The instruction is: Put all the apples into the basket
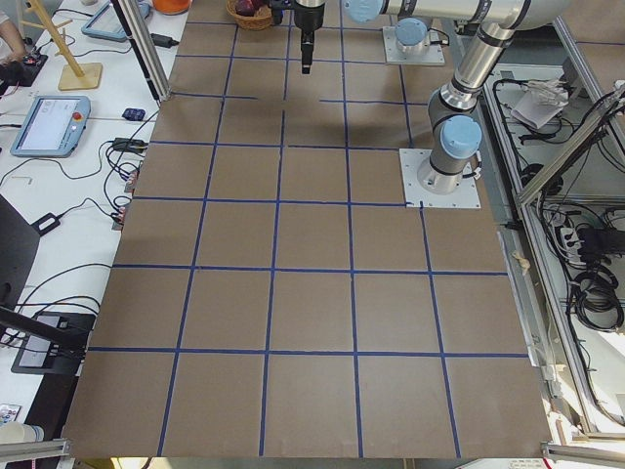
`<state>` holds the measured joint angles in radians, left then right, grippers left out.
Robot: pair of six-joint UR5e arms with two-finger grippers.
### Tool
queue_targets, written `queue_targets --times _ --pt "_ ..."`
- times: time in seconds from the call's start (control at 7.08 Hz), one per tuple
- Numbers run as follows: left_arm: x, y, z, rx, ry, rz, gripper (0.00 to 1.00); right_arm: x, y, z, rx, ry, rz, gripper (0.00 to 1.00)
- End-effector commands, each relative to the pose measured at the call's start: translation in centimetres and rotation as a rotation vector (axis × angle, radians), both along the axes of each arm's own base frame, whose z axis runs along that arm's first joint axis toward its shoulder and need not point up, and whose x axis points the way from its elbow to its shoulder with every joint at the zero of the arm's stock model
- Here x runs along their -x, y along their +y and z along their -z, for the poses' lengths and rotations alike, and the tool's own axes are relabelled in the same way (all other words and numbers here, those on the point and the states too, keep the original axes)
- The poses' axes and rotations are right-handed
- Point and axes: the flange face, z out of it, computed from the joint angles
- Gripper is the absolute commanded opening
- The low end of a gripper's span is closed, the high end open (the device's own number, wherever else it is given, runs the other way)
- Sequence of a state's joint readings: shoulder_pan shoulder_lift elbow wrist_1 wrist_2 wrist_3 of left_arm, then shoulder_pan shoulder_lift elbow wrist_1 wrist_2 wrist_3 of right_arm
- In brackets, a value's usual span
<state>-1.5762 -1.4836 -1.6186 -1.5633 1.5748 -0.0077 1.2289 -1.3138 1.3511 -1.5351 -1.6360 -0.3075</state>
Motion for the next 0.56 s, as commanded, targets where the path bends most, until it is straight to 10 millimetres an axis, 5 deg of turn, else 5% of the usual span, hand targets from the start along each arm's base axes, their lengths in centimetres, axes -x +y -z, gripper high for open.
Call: queue_targets --times 0.0,0.14,0.42 --pt "0.2 0.0 0.1 -0.002 0.006 0.001 1.0 -8.4 6.9 -6.7 0.014 0.011 0.043 1.0" --pt "0.1 0.0 0.1 -0.002 0.004 0.001 1.0 -11.7 10.0 -8.1 0.041 0.015 0.007 1.0" --pt "0.2 0.0 0.1 -0.002 0.007 0.003 1.0 -17.7 13.1 -4.3 -0.018 0.016 -0.019 1.0"
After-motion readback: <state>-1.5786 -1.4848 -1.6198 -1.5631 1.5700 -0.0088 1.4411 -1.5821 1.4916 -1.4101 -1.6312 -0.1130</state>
